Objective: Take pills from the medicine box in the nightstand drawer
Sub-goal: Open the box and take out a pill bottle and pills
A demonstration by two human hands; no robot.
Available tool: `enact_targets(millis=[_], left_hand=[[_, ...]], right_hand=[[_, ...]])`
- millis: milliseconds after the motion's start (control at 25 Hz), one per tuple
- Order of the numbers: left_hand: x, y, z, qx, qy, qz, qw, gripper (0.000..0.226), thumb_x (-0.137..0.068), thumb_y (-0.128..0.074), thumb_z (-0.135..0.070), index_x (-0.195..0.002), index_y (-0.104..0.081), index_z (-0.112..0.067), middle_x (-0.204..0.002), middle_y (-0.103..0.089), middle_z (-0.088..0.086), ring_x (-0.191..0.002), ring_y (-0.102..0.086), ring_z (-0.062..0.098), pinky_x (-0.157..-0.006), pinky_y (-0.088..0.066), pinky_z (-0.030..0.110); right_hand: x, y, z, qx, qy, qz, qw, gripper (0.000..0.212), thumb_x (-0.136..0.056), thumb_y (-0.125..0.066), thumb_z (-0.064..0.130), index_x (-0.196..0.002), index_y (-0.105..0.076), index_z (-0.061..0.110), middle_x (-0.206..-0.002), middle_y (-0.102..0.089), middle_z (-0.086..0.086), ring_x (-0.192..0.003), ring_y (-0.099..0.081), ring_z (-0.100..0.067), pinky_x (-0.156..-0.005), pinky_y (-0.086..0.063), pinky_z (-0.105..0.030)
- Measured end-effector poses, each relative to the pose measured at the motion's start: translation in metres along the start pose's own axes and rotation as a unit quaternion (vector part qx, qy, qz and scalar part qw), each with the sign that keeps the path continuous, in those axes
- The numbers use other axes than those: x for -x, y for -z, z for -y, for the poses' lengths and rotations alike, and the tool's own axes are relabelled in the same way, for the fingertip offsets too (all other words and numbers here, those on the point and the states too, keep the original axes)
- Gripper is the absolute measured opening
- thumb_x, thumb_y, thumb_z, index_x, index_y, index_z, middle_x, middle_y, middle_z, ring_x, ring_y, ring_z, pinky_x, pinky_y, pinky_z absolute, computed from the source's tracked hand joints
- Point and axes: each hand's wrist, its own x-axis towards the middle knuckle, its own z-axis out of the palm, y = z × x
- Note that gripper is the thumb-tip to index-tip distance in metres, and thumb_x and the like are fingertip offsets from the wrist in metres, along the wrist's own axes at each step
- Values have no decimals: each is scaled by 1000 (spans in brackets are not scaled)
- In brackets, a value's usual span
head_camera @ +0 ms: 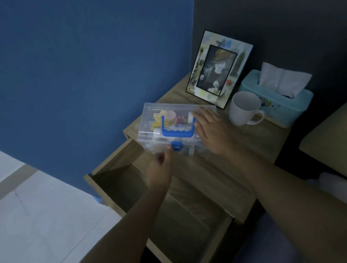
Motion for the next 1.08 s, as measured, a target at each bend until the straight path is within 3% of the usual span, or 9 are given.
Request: enact_targets(millis=[160, 360, 520, 680, 800, 880, 920, 1000, 1080], left_hand=[[-10, -23, -10, 48, 18, 64, 997, 56, -75, -53, -69, -87, -66, -16, -87, -68, 6, -87, -65, 22, -83, -53, 38], [-16, -18, -2, 94, 6, 85, 992, 35, -80, -60, -54, -82, -67, -20, -82, -72, 0, -80, -70, 12, -73, -56, 27], [-14, -15, 6, 124, 34, 59, 990, 18, -92, -52, -23, -86, -66, -14, -89, -69, 10, -86, -67, 20, -77, -55, 32], [-11, -6, 10, 119, 38, 57, 991, 19, -90, -57, -27, -95, -66, -11, -87, -70, 5, -80, -67, 13, -70, -55, 25], [-8, 4, 4, 145, 66, -44, 986, 25, -89, -56, -27, -111, -59, -14, -105, -66, 6, -95, -65, 19, -81, -54, 35], [-10, 18, -7, 165, 81, -158, 970, 34, -92, -49, -22, -126, -49, -18, -118, -60, 3, -104, -60, 21, -84, -49, 36], [-14, 26, -12, 170, 79, -177, 966, 39, -94, -44, -22, -133, -44, -19, -126, -56, 3, -111, -56, 22, -88, -46, 37], [-23, 35, -22, 197, 63, -131, 970, 45, -97, -35, -31, -140, -40, -20, -138, -50, 2, -125, -48, 23, -101, -39, 38], [-27, 37, -27, 211, 55, -62, 974, 49, -96, -30, -42, -136, -48, -19, -138, -54, 5, -127, -49, 23, -109, -36, 44]], right_hand=[[1, -4, -5, -1, 2, 4, 1000, 47, -102, -23, 29, -146, -24, 15, -158, -18, -9, -147, -7, -23, -120, -7, -41], [1, -6, -4, -1, 0, -8, 1000, 46, -102, -23, 28, -146, -25, 14, -157, -19, -9, -147, -8, -23, -120, -7, -41], [-1, -6, -5, 17, 6, 16, 1000, 48, -102, -18, 29, -147, -20, 13, -158, -18, -8, -147, -5, -21, -120, -7, -41], [-1, -5, -5, 18, 10, 14, 1000, 48, -102, -18, 29, -147, -19, 14, -158, -17, -8, -147, -5, -21, -121, -7, -41], [-1, -3, -4, -20, -9, 18, 1000, 51, -101, -20, 36, -147, -18, 16, -159, -12, -7, -147, -1, -21, -121, -1, -38], [1, 0, -4, -36, -14, 44, 998, 67, -94, -29, 55, -148, -13, 19, -160, -4, -4, -147, 4, -21, -119, 1, -38], [2, 3, -4, -32, -8, 67, 997, 82, -86, -38, 64, -149, -10, 19, -160, -1, -3, -146, 6, -22, -119, 1, -39], [2, 10, -4, 4, 10, 109, 994, 106, -73, -58, 68, -149, -3, 17, -160, 5, -6, -146, 8, -25, -120, -1, -43], [-1, 18, -3, 52, 24, 135, 989, 110, -74, -67, 56, -148, 1, 14, -159, 7, -11, -146, 7, -29, -120, -5, -44]])
